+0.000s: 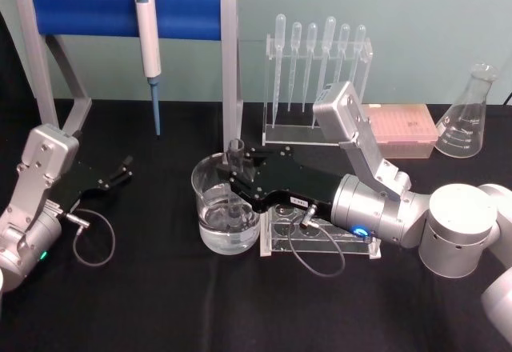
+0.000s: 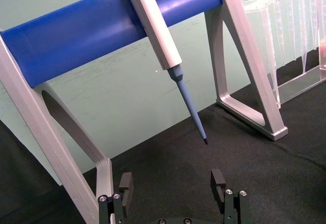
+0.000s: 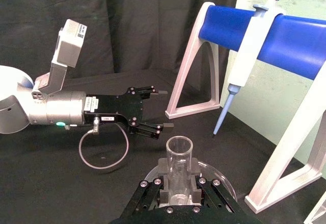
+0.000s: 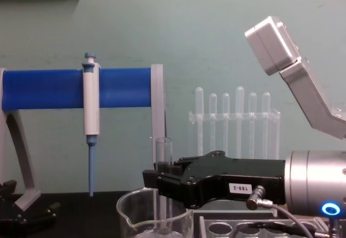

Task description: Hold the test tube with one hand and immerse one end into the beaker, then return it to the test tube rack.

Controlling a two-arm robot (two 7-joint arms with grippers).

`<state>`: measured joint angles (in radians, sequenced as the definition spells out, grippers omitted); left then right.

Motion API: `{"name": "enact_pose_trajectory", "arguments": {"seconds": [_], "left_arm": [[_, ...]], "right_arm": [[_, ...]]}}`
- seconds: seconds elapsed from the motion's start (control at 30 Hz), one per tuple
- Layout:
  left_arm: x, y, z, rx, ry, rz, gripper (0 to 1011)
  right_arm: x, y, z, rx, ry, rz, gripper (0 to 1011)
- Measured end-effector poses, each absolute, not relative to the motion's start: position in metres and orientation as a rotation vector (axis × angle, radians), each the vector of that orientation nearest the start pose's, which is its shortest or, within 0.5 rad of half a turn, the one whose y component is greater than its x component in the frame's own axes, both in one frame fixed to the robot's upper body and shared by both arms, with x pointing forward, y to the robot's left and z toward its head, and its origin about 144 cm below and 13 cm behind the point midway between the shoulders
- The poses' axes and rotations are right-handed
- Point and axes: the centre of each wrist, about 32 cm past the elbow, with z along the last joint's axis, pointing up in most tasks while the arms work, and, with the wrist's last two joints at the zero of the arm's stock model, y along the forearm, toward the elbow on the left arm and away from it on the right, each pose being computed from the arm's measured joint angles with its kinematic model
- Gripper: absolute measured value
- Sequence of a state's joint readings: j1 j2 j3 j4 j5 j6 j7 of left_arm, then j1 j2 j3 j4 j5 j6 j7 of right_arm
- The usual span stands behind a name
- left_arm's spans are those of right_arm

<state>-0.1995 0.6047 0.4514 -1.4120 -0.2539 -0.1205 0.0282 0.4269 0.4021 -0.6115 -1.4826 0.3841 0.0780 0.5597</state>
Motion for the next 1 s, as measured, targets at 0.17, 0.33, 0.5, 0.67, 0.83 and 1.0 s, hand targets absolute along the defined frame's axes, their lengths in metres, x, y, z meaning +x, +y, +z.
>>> {"name": "enact_pose_trajectory", "arguments": {"seconds": [0.17, 0.33, 0.5, 0.67, 0.83, 1.0], "left_arm": [[0.4886, 0.3097, 1.1398, 0.304, -0.285, 1.248, 1000], [0.4886, 0.3097, 1.1398, 0.304, -0.285, 1.248, 1000], [0.4886, 0.3097, 1.1398, 0.304, -0.285, 1.248, 1000], [0.4886, 0.3097, 1.1398, 0.304, -0.285, 1.248, 1000], [0.4886, 0.3097, 1.1398, 0.304, -0.285, 1.248, 1000], [0.4886, 0.3097, 1.1398, 0.304, -0.285, 1.248, 1000]], "right_arm": [[0.5295, -0.1829, 1.2105, -0.14, -0.109, -0.507, 225], [0.5295, -0.1829, 1.2104, -0.14, -0.109, -0.507, 226], [0.5295, -0.1829, 1.2105, -0.14, -0.109, -0.507, 226], [0.5295, -0.1829, 1.2105, -0.14, -0.109, -0.507, 226], [0.5295, -0.1829, 1.2104, -0.14, -0.109, -0.507, 226], [0.5295, -0.1829, 1.2105, -0.14, -0.109, -0.507, 225]]}}
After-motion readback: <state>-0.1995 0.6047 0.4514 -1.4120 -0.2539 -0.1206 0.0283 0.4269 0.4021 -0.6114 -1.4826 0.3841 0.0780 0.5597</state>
